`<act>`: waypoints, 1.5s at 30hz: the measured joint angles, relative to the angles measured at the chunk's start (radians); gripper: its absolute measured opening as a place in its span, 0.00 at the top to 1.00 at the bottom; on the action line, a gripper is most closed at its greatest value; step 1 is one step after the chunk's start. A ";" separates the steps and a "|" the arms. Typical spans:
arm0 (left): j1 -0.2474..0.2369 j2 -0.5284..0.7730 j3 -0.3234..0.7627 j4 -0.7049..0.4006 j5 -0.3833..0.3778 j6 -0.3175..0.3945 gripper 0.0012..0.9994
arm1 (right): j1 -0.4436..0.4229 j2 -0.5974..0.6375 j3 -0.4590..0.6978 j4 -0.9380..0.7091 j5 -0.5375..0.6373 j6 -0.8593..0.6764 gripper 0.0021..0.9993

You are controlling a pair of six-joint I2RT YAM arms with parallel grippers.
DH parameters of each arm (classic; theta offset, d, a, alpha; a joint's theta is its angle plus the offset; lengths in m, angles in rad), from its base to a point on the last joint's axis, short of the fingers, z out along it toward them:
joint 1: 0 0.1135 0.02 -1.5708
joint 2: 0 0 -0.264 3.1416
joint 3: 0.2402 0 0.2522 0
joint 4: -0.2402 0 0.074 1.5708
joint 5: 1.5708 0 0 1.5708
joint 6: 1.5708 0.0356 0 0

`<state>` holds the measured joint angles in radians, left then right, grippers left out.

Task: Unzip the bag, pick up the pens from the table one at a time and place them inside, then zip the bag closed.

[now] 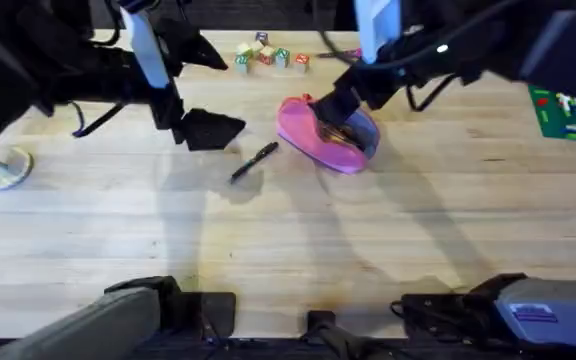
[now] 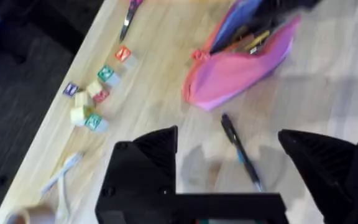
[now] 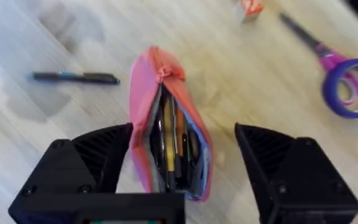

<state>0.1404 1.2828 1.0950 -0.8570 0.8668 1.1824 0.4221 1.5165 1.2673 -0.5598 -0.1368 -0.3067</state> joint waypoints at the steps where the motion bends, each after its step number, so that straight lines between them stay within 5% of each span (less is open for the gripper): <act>1: -0.004 -0.025 0.000 -0.016 -0.025 0.000 0.01 | 0.000 -0.025 0.002 0.000 0.002 0.008 0.00; 9: -0.070 -0.154 0.000 -0.128 -0.209 -0.020 0.01 | 0.000 -0.194 0.004 -0.013 0.004 0.102 0.00; 16: -0.162 -0.172 0.000 -0.138 -0.343 -0.163 0.01 | 0.000 -0.309 0.004 -0.056 0.006 0.173 0.00; 24: -0.240 -0.172 0.000 -0.119 -0.403 -0.342 0.01 | 0.000 -0.411 0.005 -0.107 0.033 0.266 0.00; 37: -0.255 -0.171 0.000 -0.158 -0.428 -0.391 0.01 | -0.002 -0.476 0.006 -0.162 0.051 0.311 0.00; 45: -0.319 -0.102 0.000 -0.141 -0.618 -0.534 0.01 | -0.002 -0.476 0.006 -0.166 0.055 0.311 0.00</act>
<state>-0.1790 1.1804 1.0950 -0.9978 0.2483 0.6479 0.4202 1.0405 1.2728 -0.7258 -0.0816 0.0044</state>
